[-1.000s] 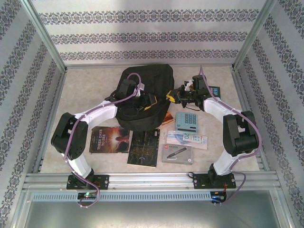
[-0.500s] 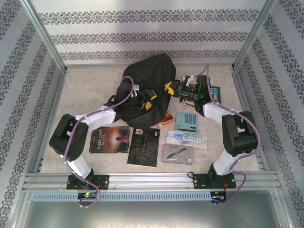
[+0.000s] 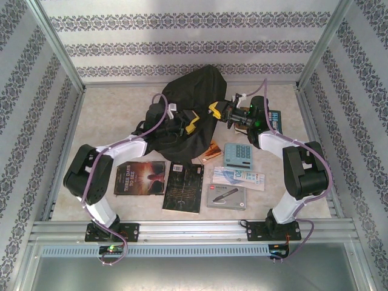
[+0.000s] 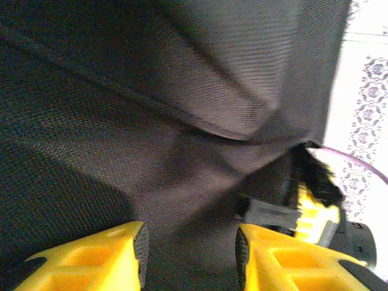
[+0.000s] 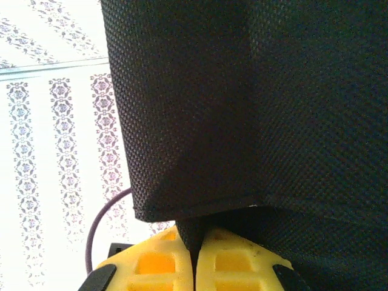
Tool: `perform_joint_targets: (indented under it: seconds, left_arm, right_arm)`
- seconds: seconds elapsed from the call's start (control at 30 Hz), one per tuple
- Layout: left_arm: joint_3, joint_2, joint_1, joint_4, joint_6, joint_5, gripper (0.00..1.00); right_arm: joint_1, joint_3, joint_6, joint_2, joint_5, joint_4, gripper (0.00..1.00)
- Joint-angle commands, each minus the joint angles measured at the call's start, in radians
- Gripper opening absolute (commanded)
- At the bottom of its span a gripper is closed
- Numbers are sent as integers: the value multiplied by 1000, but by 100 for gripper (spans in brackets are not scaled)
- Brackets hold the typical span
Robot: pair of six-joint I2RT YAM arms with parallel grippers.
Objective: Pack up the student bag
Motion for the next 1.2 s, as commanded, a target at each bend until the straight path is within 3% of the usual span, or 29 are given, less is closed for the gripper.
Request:
perform_joint_targets:
  seconds: [0.0, 0.23, 0.4, 0.6, 1.17]
  left_arm:
    - [-25, -90, 41, -29, 52, -15, 44]
    - [-10, -54, 46, 104, -24, 17, 52]
    - [6, -7, 37, 164, -61, 25, 53]
    - [26, 56, 17, 294, -122, 26, 48]
    - [3, 82, -13, 361, -154, 28, 36]
  right_arm:
    - [10, 5, -18, -21, -43, 46, 0]
    - [13, 5, -16, -24, -45, 49, 0]
    - [15, 16, -12, -20, -52, 50, 0]
    - [15, 17, -10, -13, -52, 54, 0]
    - [15, 25, 1, 12, -28, 66, 0]
